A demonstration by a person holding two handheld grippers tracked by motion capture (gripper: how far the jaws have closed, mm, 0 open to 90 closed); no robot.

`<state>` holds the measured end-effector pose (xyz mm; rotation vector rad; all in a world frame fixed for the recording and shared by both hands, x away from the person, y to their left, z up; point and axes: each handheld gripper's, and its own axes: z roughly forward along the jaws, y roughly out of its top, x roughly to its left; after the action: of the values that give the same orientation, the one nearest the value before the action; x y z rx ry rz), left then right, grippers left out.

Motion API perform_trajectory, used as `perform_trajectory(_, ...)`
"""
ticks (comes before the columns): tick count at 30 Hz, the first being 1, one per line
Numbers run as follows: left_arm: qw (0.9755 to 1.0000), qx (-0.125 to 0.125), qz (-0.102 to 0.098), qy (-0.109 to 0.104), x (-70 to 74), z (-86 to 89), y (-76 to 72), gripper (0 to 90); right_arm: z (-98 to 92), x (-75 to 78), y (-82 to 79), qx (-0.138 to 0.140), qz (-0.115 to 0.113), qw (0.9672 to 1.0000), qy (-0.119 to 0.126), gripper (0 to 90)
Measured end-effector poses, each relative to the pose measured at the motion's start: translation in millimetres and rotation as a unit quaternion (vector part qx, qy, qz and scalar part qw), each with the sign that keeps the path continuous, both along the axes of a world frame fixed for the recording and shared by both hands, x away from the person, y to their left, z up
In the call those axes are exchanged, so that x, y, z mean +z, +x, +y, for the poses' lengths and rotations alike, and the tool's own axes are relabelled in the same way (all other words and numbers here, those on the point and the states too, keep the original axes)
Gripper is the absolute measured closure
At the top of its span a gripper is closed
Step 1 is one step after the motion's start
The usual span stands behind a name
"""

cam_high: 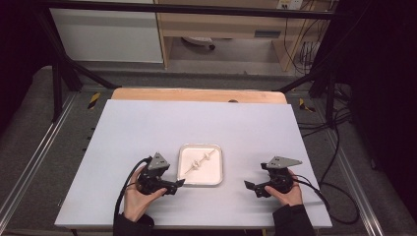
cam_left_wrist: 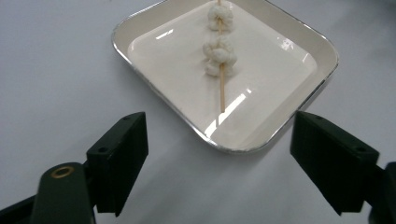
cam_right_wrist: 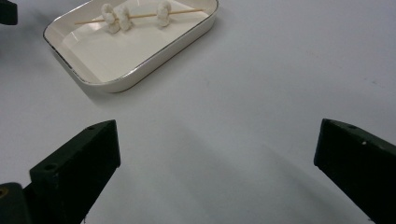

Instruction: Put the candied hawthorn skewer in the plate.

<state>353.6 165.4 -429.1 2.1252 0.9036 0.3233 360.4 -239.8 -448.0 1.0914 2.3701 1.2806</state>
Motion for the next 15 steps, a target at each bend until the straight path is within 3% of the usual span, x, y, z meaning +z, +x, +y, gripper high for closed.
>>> perform_trajectory(8,0.9996,0.02,-0.018,0.0,-7.6,27.8,-10.4,13.0,0.6,-1.1,-0.1,0.002,0.003,1.0,-0.002,1.0)
perform_trajectory(15,0.9993,0.031,-0.018,0.005,-16.4,43.1,-13.3,12.6,1.5,-2.3,-0.9,0.005,0.005,1.0,-0.003,0.9)
